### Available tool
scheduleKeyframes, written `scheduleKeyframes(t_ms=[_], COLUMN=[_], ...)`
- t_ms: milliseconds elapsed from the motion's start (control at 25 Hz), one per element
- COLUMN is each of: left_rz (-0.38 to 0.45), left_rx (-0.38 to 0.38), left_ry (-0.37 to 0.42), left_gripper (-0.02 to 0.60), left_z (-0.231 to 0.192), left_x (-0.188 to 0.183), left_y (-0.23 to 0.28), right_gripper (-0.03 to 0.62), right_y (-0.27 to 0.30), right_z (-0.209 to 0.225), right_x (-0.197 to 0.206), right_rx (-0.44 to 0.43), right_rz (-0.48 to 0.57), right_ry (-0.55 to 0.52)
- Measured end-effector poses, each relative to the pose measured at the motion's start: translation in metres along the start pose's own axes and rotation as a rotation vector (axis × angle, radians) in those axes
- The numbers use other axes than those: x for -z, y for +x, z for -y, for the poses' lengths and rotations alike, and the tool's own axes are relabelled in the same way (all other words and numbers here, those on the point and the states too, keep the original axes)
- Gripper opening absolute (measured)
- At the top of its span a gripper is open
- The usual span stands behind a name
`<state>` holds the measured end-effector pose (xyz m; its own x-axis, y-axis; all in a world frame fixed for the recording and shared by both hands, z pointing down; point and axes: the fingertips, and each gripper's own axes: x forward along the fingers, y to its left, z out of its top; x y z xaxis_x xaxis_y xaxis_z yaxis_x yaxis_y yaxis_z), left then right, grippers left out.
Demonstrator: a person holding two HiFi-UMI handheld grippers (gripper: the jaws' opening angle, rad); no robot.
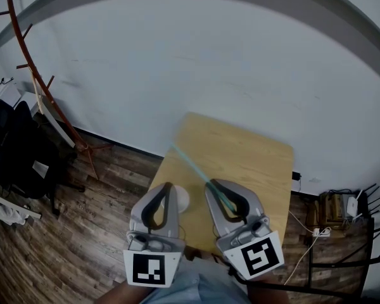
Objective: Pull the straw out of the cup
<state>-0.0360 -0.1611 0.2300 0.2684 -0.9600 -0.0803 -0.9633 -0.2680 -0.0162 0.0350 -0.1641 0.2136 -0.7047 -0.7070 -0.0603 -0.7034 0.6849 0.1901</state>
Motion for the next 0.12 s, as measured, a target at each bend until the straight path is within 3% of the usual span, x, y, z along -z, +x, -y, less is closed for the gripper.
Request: scheduleKeyframes(t_ms=[120], left_rz=[-0.001], left_rx=[0.001], left_ry=[0.002], left_gripper=[0.008], left_z=[-0.0015], left_x=[0.0008], left_y=[-0.0009], right_gripper=[0.037], right_y=[0.0010], right_z=[-0.0022], right_x=[0.0016], right_rx=[0.005], right_rz=[-0.009], right_ry=[-0.013])
